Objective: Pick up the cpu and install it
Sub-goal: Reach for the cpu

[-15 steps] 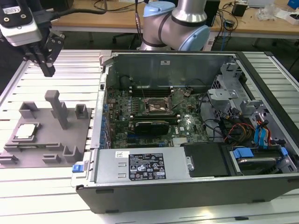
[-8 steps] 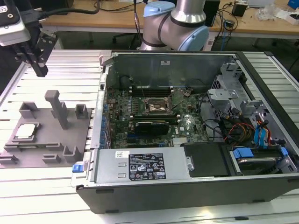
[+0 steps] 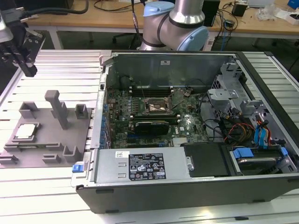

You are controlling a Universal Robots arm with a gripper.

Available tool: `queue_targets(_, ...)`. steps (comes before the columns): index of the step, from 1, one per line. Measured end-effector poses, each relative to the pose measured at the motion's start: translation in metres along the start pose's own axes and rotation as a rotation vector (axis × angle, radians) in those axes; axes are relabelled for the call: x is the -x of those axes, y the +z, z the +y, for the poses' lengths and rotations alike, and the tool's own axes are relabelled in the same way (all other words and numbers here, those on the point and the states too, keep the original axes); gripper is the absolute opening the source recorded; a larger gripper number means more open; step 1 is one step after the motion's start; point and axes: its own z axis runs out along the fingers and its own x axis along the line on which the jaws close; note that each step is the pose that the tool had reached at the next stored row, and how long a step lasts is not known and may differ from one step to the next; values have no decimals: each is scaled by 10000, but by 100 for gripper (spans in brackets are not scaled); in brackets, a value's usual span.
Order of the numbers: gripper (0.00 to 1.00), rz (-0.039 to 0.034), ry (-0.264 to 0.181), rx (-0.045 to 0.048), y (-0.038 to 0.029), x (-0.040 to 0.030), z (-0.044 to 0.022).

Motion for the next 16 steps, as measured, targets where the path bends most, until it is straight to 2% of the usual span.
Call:
queue_targets(6,11,-22,0,2,-2,-206,-15)
queue_targets(12,11,-26,-1,2,32,-325,-26)
queue_targets(16,11,-26,-2,2,114,-380,-34)
